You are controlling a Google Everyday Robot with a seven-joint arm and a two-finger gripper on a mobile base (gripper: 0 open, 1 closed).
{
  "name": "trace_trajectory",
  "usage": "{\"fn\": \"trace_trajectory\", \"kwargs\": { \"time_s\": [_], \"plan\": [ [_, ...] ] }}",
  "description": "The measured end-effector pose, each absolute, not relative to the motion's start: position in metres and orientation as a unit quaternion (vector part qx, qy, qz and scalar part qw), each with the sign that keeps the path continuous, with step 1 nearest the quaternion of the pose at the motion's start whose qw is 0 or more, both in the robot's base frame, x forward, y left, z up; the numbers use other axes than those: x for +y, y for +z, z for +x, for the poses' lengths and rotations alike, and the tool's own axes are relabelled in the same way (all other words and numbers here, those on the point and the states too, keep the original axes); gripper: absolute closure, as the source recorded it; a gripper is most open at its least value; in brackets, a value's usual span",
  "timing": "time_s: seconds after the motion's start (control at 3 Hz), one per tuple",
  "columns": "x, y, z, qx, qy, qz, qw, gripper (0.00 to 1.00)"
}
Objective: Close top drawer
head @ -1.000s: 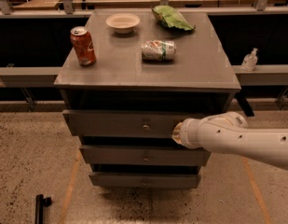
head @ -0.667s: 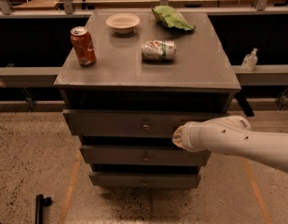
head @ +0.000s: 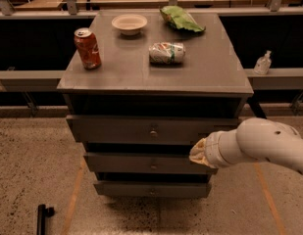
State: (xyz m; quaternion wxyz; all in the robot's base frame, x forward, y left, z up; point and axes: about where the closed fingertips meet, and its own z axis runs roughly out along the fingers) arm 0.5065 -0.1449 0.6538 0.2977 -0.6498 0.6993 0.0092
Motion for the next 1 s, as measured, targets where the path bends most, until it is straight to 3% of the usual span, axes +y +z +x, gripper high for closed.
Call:
{"fn": "trace_trajectory", "kwargs": {
  "time_s": [0.67, 1.0],
  "plan": [
    [-0.153, 0.769, 0.463, 0.695, 0.033, -0.630, 0.345, 1.00],
    [-0.152, 0.770, 0.463, 0.695, 0.034, -0.630, 0.346, 0.81]
  ]
}}
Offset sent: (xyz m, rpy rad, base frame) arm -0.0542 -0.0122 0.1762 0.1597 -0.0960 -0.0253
